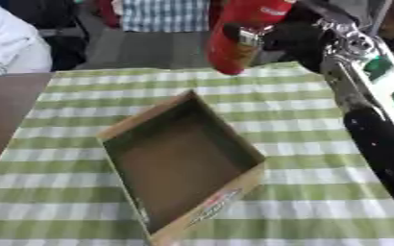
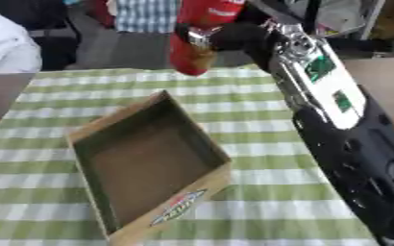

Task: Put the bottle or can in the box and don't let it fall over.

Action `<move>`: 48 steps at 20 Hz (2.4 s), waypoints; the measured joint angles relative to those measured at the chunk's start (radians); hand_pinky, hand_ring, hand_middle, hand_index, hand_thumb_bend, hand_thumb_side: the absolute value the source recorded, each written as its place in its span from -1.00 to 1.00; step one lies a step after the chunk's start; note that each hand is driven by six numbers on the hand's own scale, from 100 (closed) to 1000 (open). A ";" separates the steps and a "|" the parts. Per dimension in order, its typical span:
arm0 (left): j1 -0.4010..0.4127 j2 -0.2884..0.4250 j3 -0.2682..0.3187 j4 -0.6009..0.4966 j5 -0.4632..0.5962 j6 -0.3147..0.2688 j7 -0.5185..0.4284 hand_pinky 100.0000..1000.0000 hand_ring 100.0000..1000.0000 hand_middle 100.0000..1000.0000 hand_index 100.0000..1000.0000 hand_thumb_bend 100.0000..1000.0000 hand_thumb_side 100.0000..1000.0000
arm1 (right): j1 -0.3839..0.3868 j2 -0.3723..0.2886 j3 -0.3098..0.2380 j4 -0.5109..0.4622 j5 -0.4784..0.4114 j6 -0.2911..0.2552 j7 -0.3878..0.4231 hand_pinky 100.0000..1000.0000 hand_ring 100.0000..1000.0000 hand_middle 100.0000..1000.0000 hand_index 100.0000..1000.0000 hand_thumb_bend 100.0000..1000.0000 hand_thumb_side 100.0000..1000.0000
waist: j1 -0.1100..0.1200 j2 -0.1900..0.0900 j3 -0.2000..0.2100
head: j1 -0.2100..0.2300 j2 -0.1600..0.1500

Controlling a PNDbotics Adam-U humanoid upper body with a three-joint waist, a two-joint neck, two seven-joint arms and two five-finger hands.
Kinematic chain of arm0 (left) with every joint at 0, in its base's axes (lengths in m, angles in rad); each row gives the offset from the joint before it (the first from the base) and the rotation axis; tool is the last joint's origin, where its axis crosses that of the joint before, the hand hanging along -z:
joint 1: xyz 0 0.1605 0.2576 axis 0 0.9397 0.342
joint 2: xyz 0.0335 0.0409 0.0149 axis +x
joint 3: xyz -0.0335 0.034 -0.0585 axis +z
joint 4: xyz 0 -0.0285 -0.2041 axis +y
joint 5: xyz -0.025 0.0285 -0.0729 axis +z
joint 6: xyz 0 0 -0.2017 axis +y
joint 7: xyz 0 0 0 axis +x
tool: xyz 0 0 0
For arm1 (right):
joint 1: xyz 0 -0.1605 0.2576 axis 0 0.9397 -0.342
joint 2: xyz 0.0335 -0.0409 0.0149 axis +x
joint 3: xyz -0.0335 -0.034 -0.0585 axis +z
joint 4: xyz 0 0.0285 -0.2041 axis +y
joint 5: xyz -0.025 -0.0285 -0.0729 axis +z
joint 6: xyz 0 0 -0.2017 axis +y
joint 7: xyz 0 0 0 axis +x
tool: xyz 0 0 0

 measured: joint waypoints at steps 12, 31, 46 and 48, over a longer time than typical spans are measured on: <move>0.027 0.006 0.009 0.005 -0.002 -0.009 0.009 0.29 0.52 0.48 0.52 -0.01 0.25 | 0.110 0.101 0.088 -0.145 0.037 0.054 0.037 1.00 1.00 1.00 -0.58 -1.00 -1.00 | -0.015 -0.003 -0.011 | 0.035 0.062; 0.026 0.003 0.010 0.004 0.000 -0.015 0.015 0.27 0.52 0.48 0.51 -0.02 0.27 | 0.184 0.150 0.154 0.037 0.209 -0.041 0.097 1.00 1.00 1.00 0.44 -0.74 -1.00 | -0.017 0.052 0.010 | 0.021 0.011; 0.025 -0.004 0.010 0.005 0.000 -0.014 0.015 0.26 0.52 0.48 0.51 -0.02 0.27 | 0.192 0.150 0.152 0.121 0.427 -0.200 0.192 1.00 1.00 1.00 1.00 -0.43 -0.55 | -0.011 0.056 0.005 | 0.022 0.005; 0.025 -0.004 0.010 0.005 0.000 -0.014 0.014 0.26 0.52 0.48 0.51 -0.02 0.27 | 0.192 0.150 0.151 0.122 0.432 -0.202 0.194 1.00 1.00 1.00 1.00 -0.39 -0.64 | -0.011 0.056 0.004 | 0.022 0.004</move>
